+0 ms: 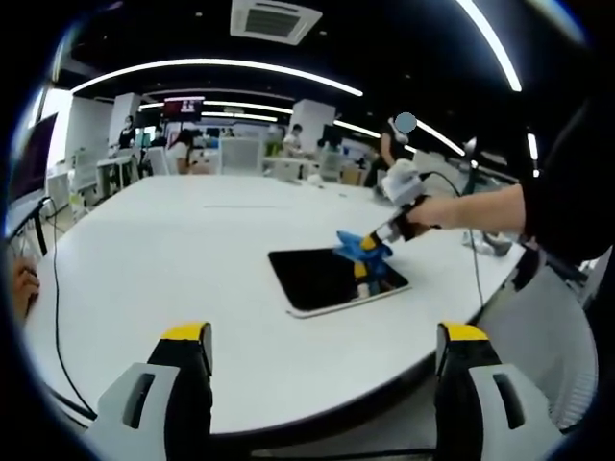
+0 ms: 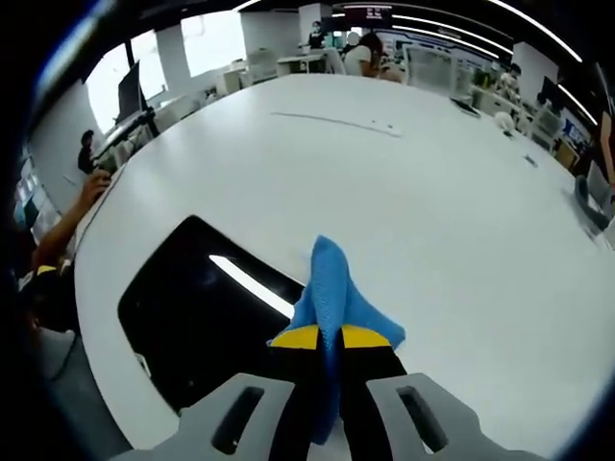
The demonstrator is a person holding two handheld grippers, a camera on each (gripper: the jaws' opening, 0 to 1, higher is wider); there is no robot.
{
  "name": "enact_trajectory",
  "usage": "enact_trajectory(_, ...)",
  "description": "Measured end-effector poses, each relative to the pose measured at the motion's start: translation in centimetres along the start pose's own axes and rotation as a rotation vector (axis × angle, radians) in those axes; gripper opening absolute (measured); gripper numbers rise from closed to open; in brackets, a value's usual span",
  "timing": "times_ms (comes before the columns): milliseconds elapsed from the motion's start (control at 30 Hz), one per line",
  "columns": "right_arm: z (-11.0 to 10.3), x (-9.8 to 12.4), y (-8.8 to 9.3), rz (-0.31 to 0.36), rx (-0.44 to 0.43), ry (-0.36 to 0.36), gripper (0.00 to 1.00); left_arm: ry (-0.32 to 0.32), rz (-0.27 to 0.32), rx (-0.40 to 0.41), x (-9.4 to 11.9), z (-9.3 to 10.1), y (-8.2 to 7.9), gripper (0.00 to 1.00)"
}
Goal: Wipe the mirror surface with the cleaning cloth until all visible marks leave the cleaned area.
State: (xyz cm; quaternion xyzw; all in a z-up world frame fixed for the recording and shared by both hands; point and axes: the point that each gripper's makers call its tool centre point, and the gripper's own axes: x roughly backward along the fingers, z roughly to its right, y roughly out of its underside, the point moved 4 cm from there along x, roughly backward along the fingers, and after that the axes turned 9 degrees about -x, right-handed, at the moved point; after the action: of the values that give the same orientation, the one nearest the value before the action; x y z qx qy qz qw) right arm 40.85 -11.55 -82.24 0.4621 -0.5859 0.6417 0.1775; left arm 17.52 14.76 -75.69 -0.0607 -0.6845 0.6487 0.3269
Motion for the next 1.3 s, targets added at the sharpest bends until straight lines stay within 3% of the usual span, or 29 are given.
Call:
enact_trajectory(700,-2.9,-1.1,-1.0,0.0,0.032,-0.033,0.01,0.004,0.007,0.007,-0.1,0.0,0.0,0.98)
enact_trajectory(1033,-3.0,-2.2,-1.8,-0.005,0.047,-0.043,0.01,0.007,0.012,0.008,-0.1,0.0,-0.1,0.97)
enact_trajectory(1300,-4.7,-2.1,-1.9,0.003,0.046,-0.06,0.01,0.009,0.013,0.009,-0.1,0.1,-0.1,0.97)
